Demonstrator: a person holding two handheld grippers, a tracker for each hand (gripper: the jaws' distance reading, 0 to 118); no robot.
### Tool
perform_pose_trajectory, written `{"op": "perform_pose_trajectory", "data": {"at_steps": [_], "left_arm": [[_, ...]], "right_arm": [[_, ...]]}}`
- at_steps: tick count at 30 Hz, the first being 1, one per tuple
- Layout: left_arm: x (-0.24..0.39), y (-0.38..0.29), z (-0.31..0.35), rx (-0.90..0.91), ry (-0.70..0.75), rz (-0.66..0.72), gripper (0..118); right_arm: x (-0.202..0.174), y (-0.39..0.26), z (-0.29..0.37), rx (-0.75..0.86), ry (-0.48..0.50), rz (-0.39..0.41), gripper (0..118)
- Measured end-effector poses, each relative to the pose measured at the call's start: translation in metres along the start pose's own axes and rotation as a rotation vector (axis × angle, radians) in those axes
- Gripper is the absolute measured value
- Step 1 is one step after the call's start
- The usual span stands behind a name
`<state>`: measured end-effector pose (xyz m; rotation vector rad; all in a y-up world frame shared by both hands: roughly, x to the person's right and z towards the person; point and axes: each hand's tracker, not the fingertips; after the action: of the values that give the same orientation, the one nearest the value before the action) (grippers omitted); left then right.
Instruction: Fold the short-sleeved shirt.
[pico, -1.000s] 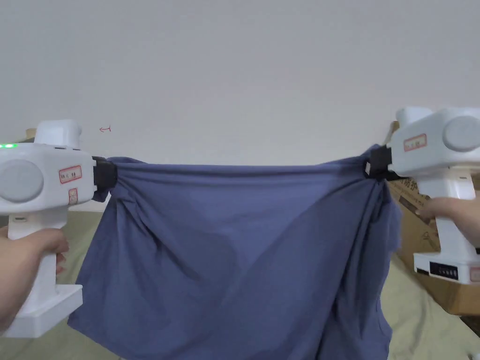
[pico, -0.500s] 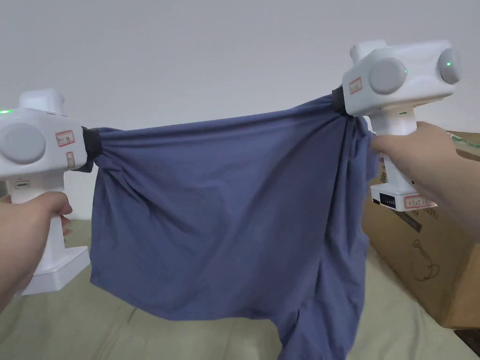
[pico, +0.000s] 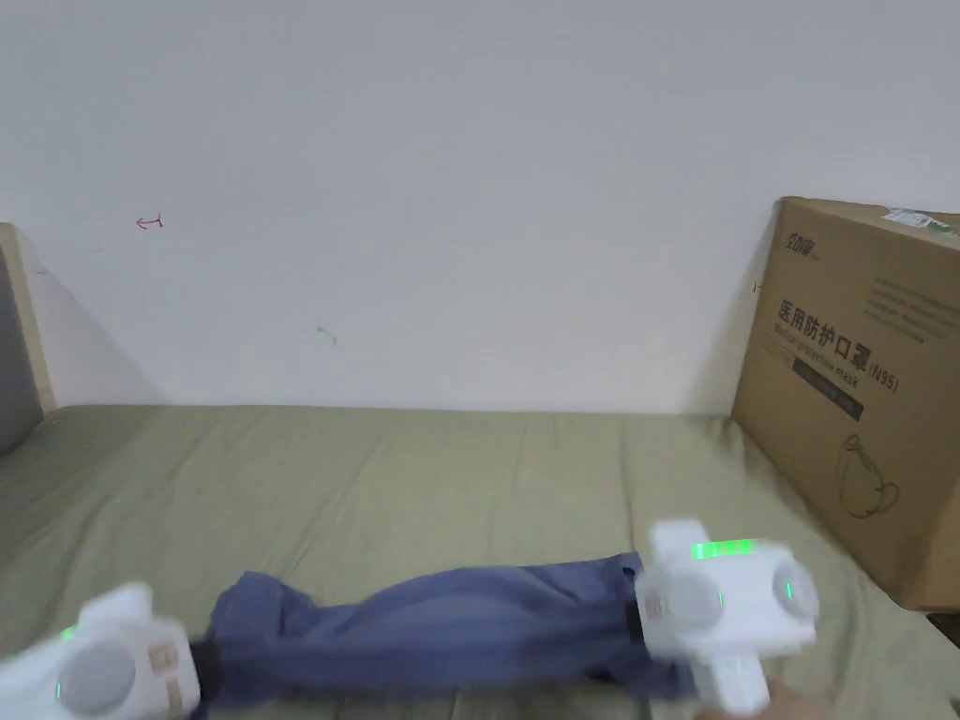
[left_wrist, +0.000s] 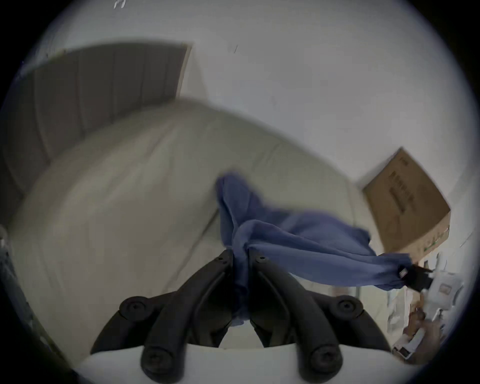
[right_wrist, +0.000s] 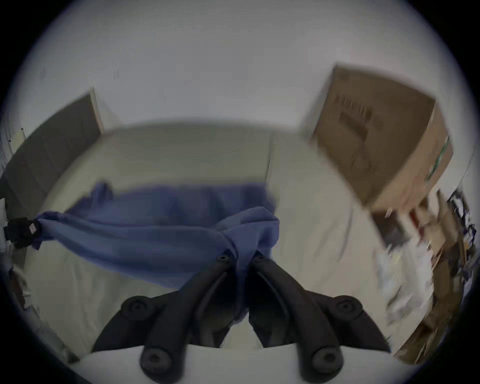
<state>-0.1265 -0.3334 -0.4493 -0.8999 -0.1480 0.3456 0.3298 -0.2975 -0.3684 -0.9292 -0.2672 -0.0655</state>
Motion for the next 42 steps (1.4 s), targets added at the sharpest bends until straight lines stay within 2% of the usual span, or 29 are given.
{"op": "perform_pose_trajectory", "data": {"at_steps": [2, 4, 6, 8, 13, 16, 21, 22, 23, 24, 25, 26, 31, 36, 37, 38, 39, 40, 41, 42], "left_arm": [[-0.028, -0.041, -0.011, -0.177, 0.038, -0.062, 9], [-0.049, -0.071, -0.008, -0.294, 0.040, -0.103, 9], [-0.066, -0.089, 0.008, -0.333, -0.014, -0.090, 9], [-0.070, -0.099, 0.038, -0.355, -0.029, -0.108, 9], [-0.065, -0.124, 0.096, -0.384, -0.031, -0.219, 9], [-0.065, -0.140, 0.118, -0.373, -0.021, -0.240, 9], [-0.060, -0.151, 0.139, -0.331, -0.032, -0.248, 9], [-0.061, -0.151, 0.142, -0.303, -0.049, -0.224, 13], [-0.063, -0.150, 0.145, -0.277, -0.067, -0.193, 28], [-0.066, -0.149, 0.147, -0.256, -0.079, -0.165, 58], [-0.069, -0.147, 0.149, -0.229, -0.087, -0.136, 97], [-0.070, -0.146, 0.153, -0.204, -0.102, -0.116, 105], [-0.064, -0.127, 0.183, -0.031, -0.150, -0.083, 104], [-0.024, -0.097, 0.236, 0.295, -0.241, -0.210, 103], [-0.041, -0.093, 0.205, 0.365, -0.255, -0.238, 101], [-0.039, -0.088, 0.207, 0.430, -0.275, -0.266, 95], [-0.036, -0.084, 0.208, 0.481, -0.298, -0.289, 79], [-0.013, -0.081, 0.233, 0.519, -0.300, -0.294, 31], [-0.002, -0.078, 0.242, 0.558, -0.291, -0.295, 0], [-0.003, -0.072, 0.237, 0.566, -0.288, -0.291, 0]], "right_arm": [[0.005, -0.074, -0.017, -0.135, 0.035, 0.031, 7], [0.015, -0.128, -0.016, -0.195, 0.035, 0.048, 7], [0.029, -0.165, 0.009, -0.176, 0.116, -0.021, 7], [0.041, -0.180, 0.039, -0.124, 0.156, -0.033, 7], [0.051, -0.211, 0.102, -0.163, 0.157, -0.081, 7], [0.052, -0.228, 0.123, -0.216, 0.150, -0.078, 7], [0.046, -0.243, 0.143, -0.212, 0.118, -0.085, 7], [0.045, -0.244, 0.146, -0.200, 0.115, -0.094, 10], [0.045, -0.244, 0.147, -0.187, 0.108, -0.111, 22], [0.045, -0.244, 0.149, -0.177, 0.088, -0.125, 48], [0.046, -0.244, 0.150, -0.166, 0.055, -0.145, 87], [0.047, -0.243, 0.155, -0.152, 0.056, -0.158, 96], [0.049, -0.219, 0.191, 0.004, 0.108, -0.250, 96], [0.032, -0.180, 0.248, 0.379, 0.157, -0.255, 96], [0.027, -0.172, 0.260, 0.457, 0.184, -0.242, 95], [0.022, -0.166, 0.269, 0.537, 0.222, -0.226, 91], [0.018, -0.160, 0.275, 0.602, 0.253, -0.208, 75], [0.013, -0.154, 0.279, 0.661, 0.258, -0.189, 28], [0.006, -0.147, 0.280, 0.700, 0.245, -0.167, 0], [0.001, -0.141, 0.280, 0.727, 0.231, -0.159, 0]]}}
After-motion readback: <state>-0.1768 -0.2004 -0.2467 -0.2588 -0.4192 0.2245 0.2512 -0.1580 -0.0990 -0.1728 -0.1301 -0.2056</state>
